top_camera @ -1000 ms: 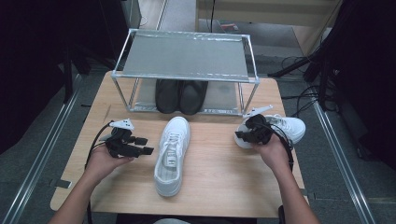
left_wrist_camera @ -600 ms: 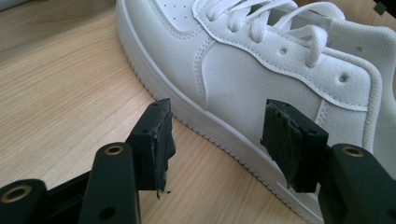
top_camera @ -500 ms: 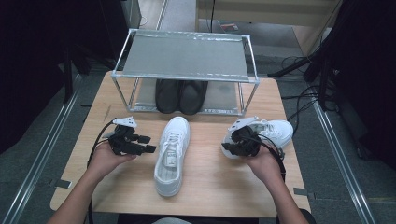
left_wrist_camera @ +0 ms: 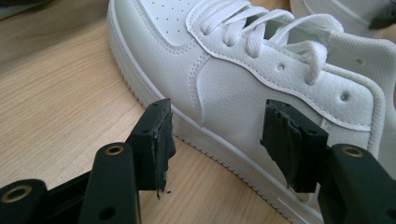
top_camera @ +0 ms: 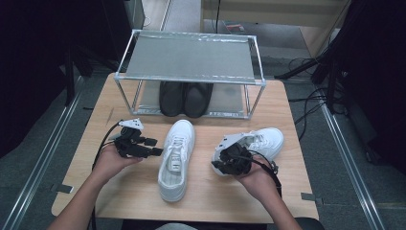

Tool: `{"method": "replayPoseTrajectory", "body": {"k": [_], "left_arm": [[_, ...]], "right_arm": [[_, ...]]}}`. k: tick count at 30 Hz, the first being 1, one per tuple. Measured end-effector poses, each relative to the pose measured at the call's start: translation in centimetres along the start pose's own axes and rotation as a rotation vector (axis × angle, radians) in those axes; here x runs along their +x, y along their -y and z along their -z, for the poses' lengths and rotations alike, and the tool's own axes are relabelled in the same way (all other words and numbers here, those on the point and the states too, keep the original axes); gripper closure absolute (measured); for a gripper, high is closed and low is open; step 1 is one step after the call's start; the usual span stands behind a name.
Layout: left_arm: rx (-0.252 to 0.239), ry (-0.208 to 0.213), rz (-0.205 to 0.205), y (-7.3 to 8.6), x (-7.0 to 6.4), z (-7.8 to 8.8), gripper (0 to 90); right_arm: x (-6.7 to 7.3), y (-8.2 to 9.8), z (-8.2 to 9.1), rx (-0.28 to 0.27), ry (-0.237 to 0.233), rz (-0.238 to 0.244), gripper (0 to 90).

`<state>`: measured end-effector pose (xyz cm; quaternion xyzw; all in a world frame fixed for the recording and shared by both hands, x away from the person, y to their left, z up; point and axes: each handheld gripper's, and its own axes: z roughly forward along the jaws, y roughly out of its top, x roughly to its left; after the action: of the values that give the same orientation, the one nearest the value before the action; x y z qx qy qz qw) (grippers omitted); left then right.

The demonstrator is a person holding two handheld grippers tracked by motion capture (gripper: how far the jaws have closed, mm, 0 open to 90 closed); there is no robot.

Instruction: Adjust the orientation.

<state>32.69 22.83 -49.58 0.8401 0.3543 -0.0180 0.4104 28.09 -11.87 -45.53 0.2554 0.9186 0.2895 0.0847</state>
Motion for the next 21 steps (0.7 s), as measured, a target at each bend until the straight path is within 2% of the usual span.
{"method": "replayPoseTrajectory", "body": {"k": [3,4,8,10,14,18,21], "left_arm": [[0.0,0.002,-0.001,0.0,0.0,0.0,43.2],[0.015,-0.002,-0.001,-0.2,0.0,0.0,43.2],[0.017,-0.004,-0.004,-0.2,0.0,-0.1,43.2],[0.016,-0.005,-0.005,-0.3,0.0,-0.1,43.2],[0.024,-0.001,-0.008,-0.2,0.0,-0.2,43.2],[0.027,0.001,-0.01,-0.3,0.0,-0.2,43.1],[0.029,0.0,-0.011,-0.2,0.0,-0.2,43.1]], "right_arm": [[0.6,-0.2,-0.2,-0.003,-0.016,0.01,72.9],[1.3,-0.5,-0.5,-0.004,-0.032,0.022,73.0],[2.4,-0.8,-1.1,0.001,-0.066,0.051,73.1],[3.0,-0.8,-1.5,0.006,-0.102,0.058,73.2],[4.1,-1.0,-2.3,0.032,-0.116,0.092,73.6],[4.6,-1.0,-2.9,0.039,-0.16,0.095,74.8],[4.6,-0.7,-3.3,0.031,-0.192,0.066,75.9]]}}
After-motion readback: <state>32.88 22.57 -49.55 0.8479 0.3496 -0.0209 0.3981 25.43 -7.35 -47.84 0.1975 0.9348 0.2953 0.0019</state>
